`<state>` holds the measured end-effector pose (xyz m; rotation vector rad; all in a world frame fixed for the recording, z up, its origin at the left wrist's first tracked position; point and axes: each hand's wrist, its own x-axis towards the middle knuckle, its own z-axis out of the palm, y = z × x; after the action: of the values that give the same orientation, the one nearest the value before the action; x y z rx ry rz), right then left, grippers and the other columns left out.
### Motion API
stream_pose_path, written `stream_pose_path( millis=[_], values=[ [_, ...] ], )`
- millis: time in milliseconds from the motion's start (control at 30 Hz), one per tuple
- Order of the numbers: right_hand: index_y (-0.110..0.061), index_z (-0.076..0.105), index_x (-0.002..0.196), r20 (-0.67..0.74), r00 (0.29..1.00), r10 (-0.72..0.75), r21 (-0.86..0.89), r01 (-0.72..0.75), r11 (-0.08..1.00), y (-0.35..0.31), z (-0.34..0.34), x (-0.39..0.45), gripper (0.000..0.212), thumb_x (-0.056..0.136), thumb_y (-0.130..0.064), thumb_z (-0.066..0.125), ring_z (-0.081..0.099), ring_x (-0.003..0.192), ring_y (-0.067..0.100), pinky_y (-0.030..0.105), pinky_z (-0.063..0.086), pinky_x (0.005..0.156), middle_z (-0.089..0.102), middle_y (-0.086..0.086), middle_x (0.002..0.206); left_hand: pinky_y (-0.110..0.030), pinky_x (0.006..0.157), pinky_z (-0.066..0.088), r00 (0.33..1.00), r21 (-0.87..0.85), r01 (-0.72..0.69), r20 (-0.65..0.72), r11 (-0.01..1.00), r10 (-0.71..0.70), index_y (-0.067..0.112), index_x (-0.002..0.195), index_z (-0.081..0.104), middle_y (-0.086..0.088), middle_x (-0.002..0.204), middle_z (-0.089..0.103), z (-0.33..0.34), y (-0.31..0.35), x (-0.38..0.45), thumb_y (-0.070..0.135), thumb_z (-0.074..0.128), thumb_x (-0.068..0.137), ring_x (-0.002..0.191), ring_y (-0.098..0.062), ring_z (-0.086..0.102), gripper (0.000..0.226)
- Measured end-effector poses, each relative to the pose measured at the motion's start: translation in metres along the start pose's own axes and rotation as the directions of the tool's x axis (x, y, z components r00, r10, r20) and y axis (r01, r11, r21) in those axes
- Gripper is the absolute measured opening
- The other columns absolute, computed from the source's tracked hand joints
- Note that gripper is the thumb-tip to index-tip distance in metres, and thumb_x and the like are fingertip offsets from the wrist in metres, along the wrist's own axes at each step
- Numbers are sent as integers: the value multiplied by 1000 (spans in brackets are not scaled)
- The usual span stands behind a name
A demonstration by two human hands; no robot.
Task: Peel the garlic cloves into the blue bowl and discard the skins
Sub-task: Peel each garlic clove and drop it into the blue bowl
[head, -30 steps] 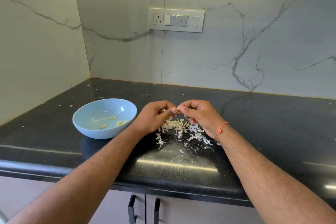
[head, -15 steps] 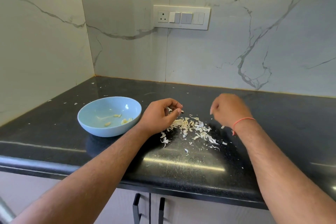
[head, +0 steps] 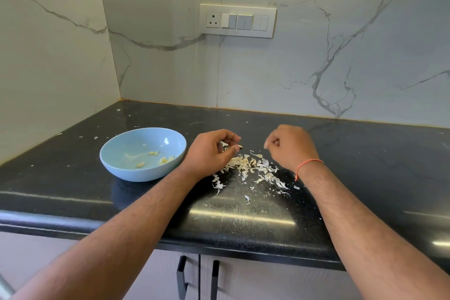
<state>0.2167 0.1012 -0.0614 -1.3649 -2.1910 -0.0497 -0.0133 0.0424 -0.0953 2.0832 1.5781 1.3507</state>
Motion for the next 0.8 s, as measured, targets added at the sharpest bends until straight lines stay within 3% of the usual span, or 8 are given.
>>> stream_pose_path(
  millis=[100,200,267,333,433,567,667,800],
  values=[
    [-34,78,71,89,995,42,19,-44,999,0,5,-2,27,90,-19,67,67,80,4,24,53,70,62,-27,73,-11,61,41,1000,22,7,0,1000,-7,32,115,78,22,95,76,0,1,0,33,80,92,59,-3,50,23],
    [-37,79,75,-10,998,69,421,-59,905,-6,5,-2,17,89,-28,79,63,68,-4,10,46,63,75,-20,78,-13,64,44,1000,51,1,26,999,-3,36,117,78,29,96,76,-1,2,0,39,80,91,60,-1,52,26],
    [-32,82,82,6,997,72,591,-61,804,-11,6,-3,8,89,-30,81,64,67,-3,11,48,63,78,-14,80,-16,64,46,999,47,-11,37,999,9,38,114,78,31,94,75,-1,3,0,41,80,91,58,-2,50,23],
    [-28,84,88,73,996,43,631,-79,772,-15,8,-5,4,90,-30,81,69,75,-1,17,53,70,79,-13,82,-22,61,46,1000,28,-18,21,999,17,41,104,80,22,85,76,-1,2,0,43,81,89,56,-3,49,15],
    [-25,84,91,129,992,5,653,-89,752,-15,12,-3,5,91,-28,80,67,70,0,19,50,68,78,-10,80,-25,56,42,1000,2,-21,2,1000,21,41,92,79,5,69,72,-1,1,0,48,81,88,51,-5,47,9],
    [-24,84,87,146,989,-5,690,-98,717,-14,16,-3,9,92,-30,79,58,66,12,26,47,62,78,-1,80,-21,53,39,1000,4,-27,-6,1000,27,36,90,79,13,66,71,-2,4,0,40,80,91,50,-5,47,5],
    [-20,83,89,152,988,-17,730,-100,676,-15,15,-4,9,93,-26,78,58,61,2,16,45,59,78,-1,79,-14,52,33,1000,-17,-26,8,1000,26,29,93,79,23,57,62,-1,6,-1,29,77,96,47,-4,45,3],
    [-12,83,96,118,992,-54,765,-57,641,-14,16,-4,8,94,-16,76,56,56,-3,9,41,54,73,-10,74,-18,53,35,1000,-112,15,25,994,-12,27,95,78,20,61,64,-1,3,2,28,76,97,49,-4,41,3]
  ],
)
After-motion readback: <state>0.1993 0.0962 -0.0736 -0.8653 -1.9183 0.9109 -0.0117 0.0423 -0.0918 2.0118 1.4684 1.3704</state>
